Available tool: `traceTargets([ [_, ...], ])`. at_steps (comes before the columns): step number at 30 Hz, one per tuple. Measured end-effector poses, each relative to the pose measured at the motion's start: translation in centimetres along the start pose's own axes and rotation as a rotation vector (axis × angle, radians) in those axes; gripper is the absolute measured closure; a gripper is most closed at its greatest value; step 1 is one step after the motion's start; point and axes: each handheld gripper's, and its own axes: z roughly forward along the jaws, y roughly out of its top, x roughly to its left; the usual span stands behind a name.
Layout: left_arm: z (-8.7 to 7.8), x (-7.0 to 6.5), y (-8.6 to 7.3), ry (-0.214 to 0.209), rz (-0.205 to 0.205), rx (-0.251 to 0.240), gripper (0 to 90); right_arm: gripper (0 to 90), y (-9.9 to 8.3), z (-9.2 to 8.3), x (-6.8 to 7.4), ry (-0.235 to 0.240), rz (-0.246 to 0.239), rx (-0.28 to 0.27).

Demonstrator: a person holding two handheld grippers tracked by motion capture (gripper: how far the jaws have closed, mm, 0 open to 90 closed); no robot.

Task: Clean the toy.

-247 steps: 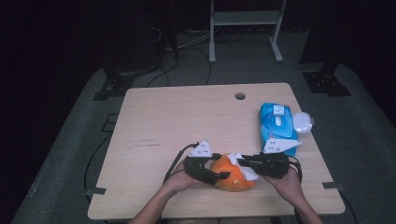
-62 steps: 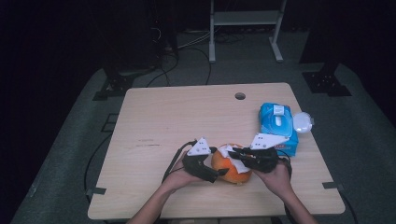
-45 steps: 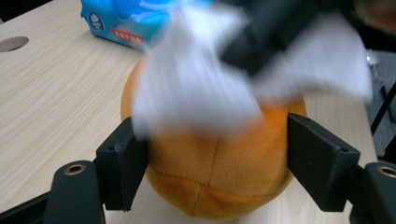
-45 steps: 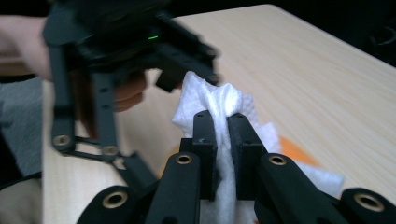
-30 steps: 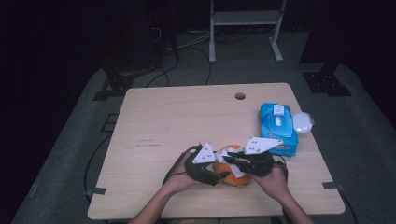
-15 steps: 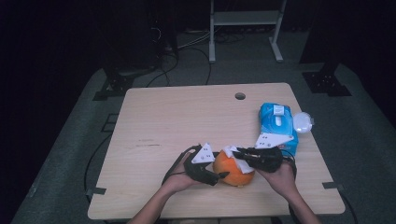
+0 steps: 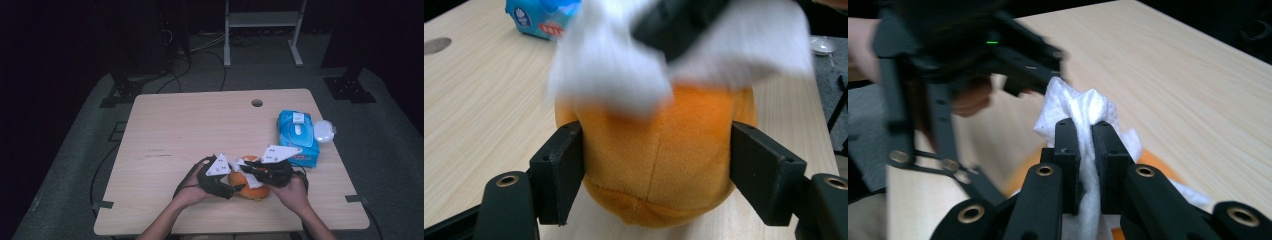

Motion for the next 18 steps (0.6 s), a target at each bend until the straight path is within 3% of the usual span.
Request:
traceTargets([
  [2, 0.0, 0.2, -0.3, -0.004, -0.005, 0.008, 26.9, 81.7, -0.6, -0.6, -1.0, -0.017, 0.034, -0.003],
  [5, 0.0, 0.4, -0.5, -0.015, -0.01, 0.009, 26.2, 81.7, -1.4, -0.8, -1.8, -0.001, 0.08, -0.01],
  [8, -0.1, 0.6, -0.4, -0.025, -0.03, 0.015, 19.5, 81.6, -1.6, -0.7, -1.7, 0.002, 0.084, -0.014],
  [12, 0.1, 0.3, 0.1, -0.017, -0.047, -0.034, 10.9, 81.6, -1.6, 0.0, -1.3, 0.021, 0.088, -0.02],
  [14, 0.2, 0.1, 0.1, -0.009, -0.02, -0.014, 12.0, 81.5, -1.5, 0.4, -0.9, 0.029, 0.081, -0.017],
  [18, 0.0, 0.6, -0.5, -0.02, -0.022, 0.001, 21.3, 81.6, -1.4, 0.3, -0.9, 0.031, 0.076, -0.009],
])
